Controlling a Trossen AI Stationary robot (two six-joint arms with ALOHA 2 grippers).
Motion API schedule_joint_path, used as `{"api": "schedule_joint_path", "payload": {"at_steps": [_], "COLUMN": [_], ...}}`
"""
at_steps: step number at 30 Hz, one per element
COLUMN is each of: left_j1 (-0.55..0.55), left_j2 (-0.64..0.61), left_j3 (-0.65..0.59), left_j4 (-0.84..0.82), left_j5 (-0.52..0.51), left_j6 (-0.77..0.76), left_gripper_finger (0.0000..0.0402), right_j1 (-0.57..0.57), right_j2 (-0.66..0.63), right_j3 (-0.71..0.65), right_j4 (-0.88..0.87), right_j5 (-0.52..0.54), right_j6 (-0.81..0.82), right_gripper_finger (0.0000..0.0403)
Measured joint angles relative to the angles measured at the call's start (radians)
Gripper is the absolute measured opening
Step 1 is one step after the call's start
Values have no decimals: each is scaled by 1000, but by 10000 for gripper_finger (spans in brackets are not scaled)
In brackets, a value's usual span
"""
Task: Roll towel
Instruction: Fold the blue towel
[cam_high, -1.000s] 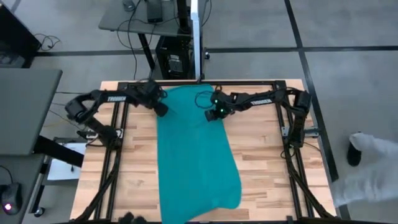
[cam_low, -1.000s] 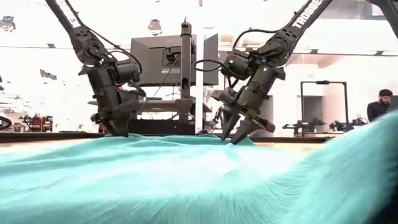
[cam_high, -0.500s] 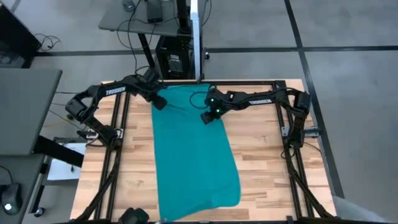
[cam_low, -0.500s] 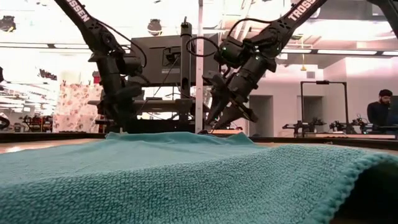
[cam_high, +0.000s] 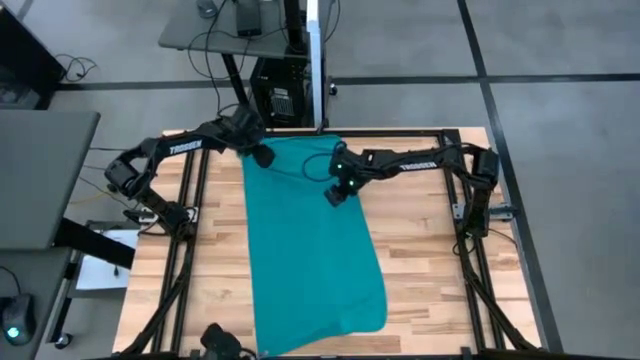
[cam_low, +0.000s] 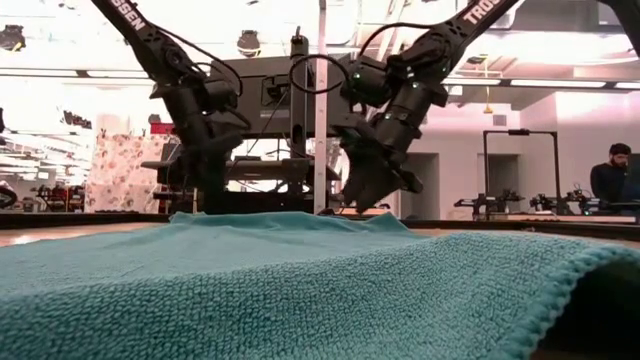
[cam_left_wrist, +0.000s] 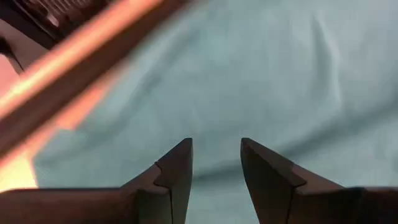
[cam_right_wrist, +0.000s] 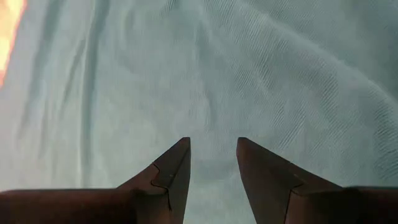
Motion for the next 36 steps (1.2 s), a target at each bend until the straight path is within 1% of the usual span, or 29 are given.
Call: {"api": "schedule_joint_path", "payload": {"at_steps": [2,4,6,9,13,19,22,27,30,31,33,36], "left_j1": [22,44,54,65,81,111,136,181,200,206,222,241], "left_j2": [18,47,96,181,231,233,233,232,232,232,230,230], "left_j3": [1,1,1,0,4,3,15,46,66,75,95,97], "left_j4": [43,42,45,45,120,212,211,186,173,180,245,234], "left_j5": [0,10,25,31,24,-39,-40,-13,-8,-12,-50,-55], "left_j6": [-27,-48,-55,-56,-66,-86,-80,-79,-79,-79,-71,-64], "left_gripper_finger": [121,121,121,121,121,121,121,121,121,121,121,121], "right_j1": [0,4,14,29,45,82,113,179,214,227,250,287], "right_j2": [3,7,8,8,8,8,8,8,8,8,8,8], "right_j3": [0,0,0,0,0,0,0,0,0,0,0,0], "right_j4": [0,-1,-1,3,1,-6,-26,-58,-64,-68,-80,-99], "right_j5": [0,2,7,45,50,54,62,132,138,139,139,140], "right_j6": [17,32,34,35,65,72,77,95,121,128,140,151], "right_gripper_finger": [127,127,127,127,127,127,127,127,127,127,127,127]}}
